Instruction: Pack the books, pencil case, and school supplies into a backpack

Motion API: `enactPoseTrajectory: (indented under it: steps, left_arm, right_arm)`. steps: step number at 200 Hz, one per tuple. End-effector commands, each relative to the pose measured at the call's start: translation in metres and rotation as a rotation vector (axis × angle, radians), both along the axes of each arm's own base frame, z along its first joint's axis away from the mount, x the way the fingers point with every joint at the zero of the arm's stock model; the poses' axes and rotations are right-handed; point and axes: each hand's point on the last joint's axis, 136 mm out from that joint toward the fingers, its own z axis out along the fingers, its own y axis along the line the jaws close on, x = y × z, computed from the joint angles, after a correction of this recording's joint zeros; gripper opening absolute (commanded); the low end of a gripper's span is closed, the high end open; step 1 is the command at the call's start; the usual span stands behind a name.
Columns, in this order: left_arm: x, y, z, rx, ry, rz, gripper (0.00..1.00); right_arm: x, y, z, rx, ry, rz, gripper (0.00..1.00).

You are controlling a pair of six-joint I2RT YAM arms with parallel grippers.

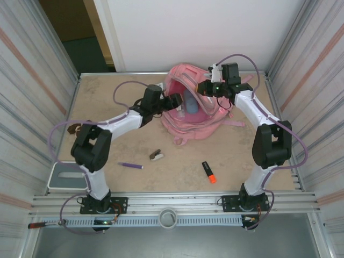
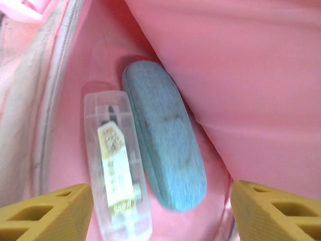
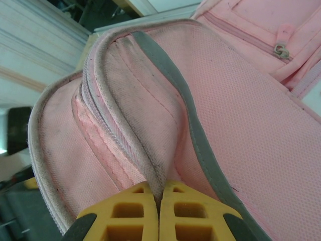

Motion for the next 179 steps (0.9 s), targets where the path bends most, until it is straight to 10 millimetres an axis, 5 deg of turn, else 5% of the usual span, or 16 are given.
enactPoseTrajectory:
  steps: [1, 32, 93, 139, 179]
  left_arm:
    - [-0.025, 0.018, 0.015, 0.063, -0.075, -0.026, 0.74]
    - [-0.045, 0.056, -0.020, 0.201, -0.008, 0.053, 0.79]
    - [-0.062, 0.031, -0.080, 0.154, 0.157, -0.032, 0.78]
    - [-0.047, 0.001, -0.071, 0.075, 0.130, -0.108, 0.37]
    - [-0.048, -0.015, -0.026, 0.001, 0.039, -0.189, 0.05]
  right_arm:
    - [-0.003, -0.011, 0.011, 0.005, -0.032, -0.028, 0.00]
    - [-0.005, -0.013, 0.015, 0.000, -0.043, -0.038, 0.00]
    - [-0.004, -0.011, 0.008, 0.005, -0.028, -0.039, 0.00]
    - [-0.001, -0.012, 0.012, -0.005, -0.037, -0.041, 0.00]
    - [0.000, -0.018, 0.020, -0.022, -0.055, -0.048, 0.00]
